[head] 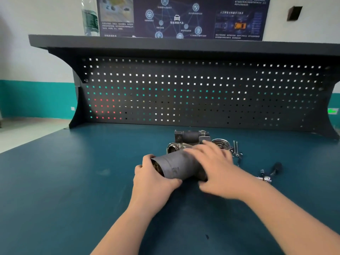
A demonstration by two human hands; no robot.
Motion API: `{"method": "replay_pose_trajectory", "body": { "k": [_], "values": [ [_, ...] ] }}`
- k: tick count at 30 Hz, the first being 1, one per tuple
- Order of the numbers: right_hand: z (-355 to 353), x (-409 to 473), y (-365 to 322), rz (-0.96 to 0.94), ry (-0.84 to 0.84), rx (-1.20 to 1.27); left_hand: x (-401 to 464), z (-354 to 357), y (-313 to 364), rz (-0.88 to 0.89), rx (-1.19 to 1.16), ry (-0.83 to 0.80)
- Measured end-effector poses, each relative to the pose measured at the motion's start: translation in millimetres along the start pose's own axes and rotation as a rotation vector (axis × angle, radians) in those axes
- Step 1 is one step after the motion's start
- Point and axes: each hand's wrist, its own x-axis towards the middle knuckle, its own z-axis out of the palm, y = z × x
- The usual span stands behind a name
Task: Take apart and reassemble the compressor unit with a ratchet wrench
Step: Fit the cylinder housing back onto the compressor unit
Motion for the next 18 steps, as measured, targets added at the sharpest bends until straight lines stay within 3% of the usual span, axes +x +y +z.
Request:
{"method": "replay_pose_trajectory", "body": {
  "k": [3, 9, 14, 18],
  "values": [
    [9.8, 12.4, -9.6, -0.029, -0.025, -0.067, -1.7, -3.9, 4.9, 0.011, -0.046, 0.044],
    [15.8, 28.6, -30.6, -0.054, 0.214, -0.019, -6.5, -17.7, 16.1, 0.027, -0.14, 0.083],
    [5.7, 25.6, -36.7, -0.036, 0.324, -0.122, -10.0, -24.5, 23.4, 0.08, -0.178, 0.125],
    [-6.1, 12.1, -37.7, 0.026, 0.441, -0.038, -5.0, -39.9, 36.3, 0.142, -0.636, 0.126]
  ]
}}
